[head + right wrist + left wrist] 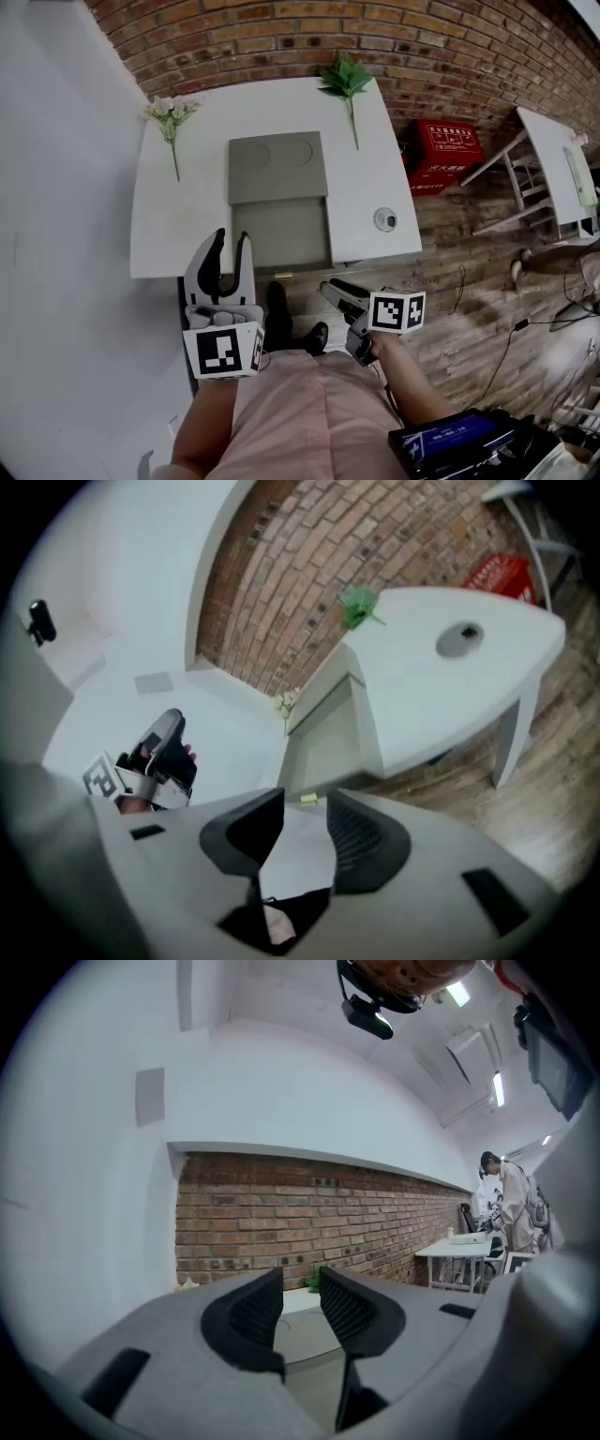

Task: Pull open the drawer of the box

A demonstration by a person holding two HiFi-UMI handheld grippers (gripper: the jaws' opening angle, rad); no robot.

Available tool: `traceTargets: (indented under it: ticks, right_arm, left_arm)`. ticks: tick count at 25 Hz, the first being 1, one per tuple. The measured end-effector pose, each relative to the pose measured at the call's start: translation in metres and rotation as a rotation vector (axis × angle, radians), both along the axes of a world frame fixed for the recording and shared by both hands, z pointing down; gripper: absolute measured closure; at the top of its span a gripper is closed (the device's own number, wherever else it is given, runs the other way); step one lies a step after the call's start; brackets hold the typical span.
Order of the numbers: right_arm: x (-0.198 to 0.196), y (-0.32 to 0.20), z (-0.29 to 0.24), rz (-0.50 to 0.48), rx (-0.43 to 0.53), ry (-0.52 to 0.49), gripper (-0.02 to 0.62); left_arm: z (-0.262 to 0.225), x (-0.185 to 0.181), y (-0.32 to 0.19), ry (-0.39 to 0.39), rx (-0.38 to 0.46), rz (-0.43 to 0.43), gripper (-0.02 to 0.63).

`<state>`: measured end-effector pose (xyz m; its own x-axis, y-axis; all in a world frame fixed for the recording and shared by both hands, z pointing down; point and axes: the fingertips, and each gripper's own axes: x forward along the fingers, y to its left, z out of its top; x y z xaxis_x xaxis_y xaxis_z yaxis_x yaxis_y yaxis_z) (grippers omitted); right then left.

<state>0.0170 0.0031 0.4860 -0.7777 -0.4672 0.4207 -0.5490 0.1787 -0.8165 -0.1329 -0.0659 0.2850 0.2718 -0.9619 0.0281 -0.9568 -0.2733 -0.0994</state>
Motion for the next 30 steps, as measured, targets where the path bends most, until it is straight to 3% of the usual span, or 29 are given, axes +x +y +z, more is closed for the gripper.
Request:
traceTargets:
  ticks: [8, 12, 18, 30]
  right_arm:
    - [0.041, -0.069, -0.205, 0.143, 0.715, 0.327, 0.491]
    - [0.043, -0.066, -0.276, 0.231, 0.938, 0.428, 0.561]
    - [0.045, -0.058, -0.273, 0.297, 1.008, 0.526, 0.591]
    - [0.051, -0.061, -0.257, 0.307, 1.017, 0.567, 0.591]
  left_arm:
    - [-0.104, 0.039, -0.014, 0.006, 0.185, 0.068, 0.479]
    - [-0.140, 0.048, -0.006, 0.013, 0.220, 0.050, 0.513]
    - [-0.127, 0.062, 0.001, 0.008, 0.207, 0.077, 0.549]
    - [-0.105, 0.076, -0.002, -0.011, 0.184, 0.099, 0.584]
